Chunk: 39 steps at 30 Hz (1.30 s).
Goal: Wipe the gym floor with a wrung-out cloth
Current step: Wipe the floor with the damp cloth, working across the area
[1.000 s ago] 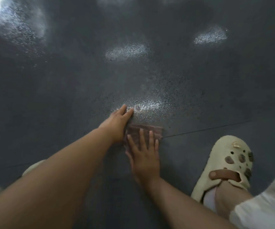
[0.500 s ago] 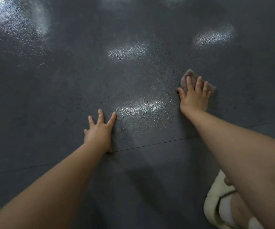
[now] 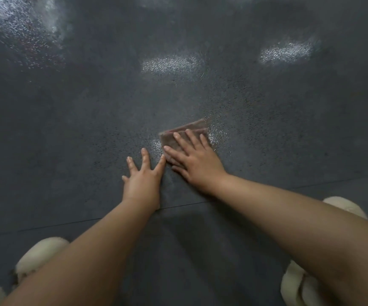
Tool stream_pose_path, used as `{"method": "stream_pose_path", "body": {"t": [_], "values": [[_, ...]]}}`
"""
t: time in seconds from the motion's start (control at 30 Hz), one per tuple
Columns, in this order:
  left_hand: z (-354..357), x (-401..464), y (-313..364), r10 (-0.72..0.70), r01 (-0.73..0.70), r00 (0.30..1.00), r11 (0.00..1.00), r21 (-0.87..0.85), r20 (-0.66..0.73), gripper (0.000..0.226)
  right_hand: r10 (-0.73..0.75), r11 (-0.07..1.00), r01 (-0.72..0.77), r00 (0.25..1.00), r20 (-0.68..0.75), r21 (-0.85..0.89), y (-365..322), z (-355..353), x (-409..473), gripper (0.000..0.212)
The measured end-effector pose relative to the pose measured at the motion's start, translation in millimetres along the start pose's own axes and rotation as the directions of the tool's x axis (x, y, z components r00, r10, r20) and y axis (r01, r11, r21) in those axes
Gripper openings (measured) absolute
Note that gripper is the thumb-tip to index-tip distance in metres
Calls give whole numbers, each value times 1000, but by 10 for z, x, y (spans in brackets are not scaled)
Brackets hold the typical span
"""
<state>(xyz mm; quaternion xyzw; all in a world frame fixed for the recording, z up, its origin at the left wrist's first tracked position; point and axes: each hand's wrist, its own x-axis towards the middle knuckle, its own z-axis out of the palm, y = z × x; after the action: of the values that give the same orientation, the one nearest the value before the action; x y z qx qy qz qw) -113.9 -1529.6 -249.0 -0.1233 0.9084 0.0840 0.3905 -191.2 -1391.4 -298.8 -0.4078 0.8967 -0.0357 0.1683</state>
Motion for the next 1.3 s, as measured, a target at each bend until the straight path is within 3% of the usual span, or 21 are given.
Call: {"method": "stream_pose_path", "body": {"t": [0.07,0.17,0.3,0.4,0.43,0.47,0.53,0.63,0.7,0.77,0.83,0.93,1.03,1.1,1.17,1.3], "values": [[7,-6,-3,3,-3,1000,1000,-3,-4,109,-52,999,51,998,-39,-6,272,-12,-13,54],[16,-18,-12,10,-10,1000,1000,6,-16,112,160,986,-156,984,-73,58,726,-159,54,55],[8,-15,0,0,0,1000,1000,1,-3,113,551,833,-539,828,-100,125,1151,-364,269,59],[-6,-7,24,-6,6,1000,1000,7,5,113,721,684,-697,690,-60,216,1082,-466,604,56],[-8,-4,26,-4,4,1000,1000,13,7,113,735,667,-710,676,-46,226,981,-480,732,55],[-11,-6,30,-1,1,1000,1000,18,10,113,712,691,-691,701,-34,213,849,-495,849,55],[-12,5,26,2,-2,1000,1000,26,13,106,565,817,-555,825,-20,157,474,-492,1034,55],[-16,12,6,8,-9,1000,1000,26,29,96,214,973,-215,977,12,79,-233,-374,1095,55],[-15,14,5,10,-11,999,1000,5,39,87,-2,1000,2,999,45,4,-507,-293,1040,55],[-21,13,6,11,-11,999,1000,10,31,91,-112,992,115,992,63,-45,-409,-310,1054,55],[-20,9,2,14,-14,999,1000,24,32,101,-90,995,91,995,42,-27,-109,-395,1143,55],[-11,8,-1,11,-12,999,1000,12,34,105,202,979,-202,979,-10,26,443,-568,1246,56],[-6,12,1,9,-9,999,1000,10,36,108,538,839,-530,842,-36,121,880,-661,1223,56],[-9,17,2,12,-13,999,1000,15,30,109,658,738,-643,753,-10,207,919,-676,1230,55],[-7,17,3,16,-17,1000,1000,26,26,106,651,741,-635,759,-5,216,719,-647,1274,54],[-15,23,-3,29,-30,999,999,42,38,97,340,934,-338,940,0,119,-90,-468,1205,52]]}}
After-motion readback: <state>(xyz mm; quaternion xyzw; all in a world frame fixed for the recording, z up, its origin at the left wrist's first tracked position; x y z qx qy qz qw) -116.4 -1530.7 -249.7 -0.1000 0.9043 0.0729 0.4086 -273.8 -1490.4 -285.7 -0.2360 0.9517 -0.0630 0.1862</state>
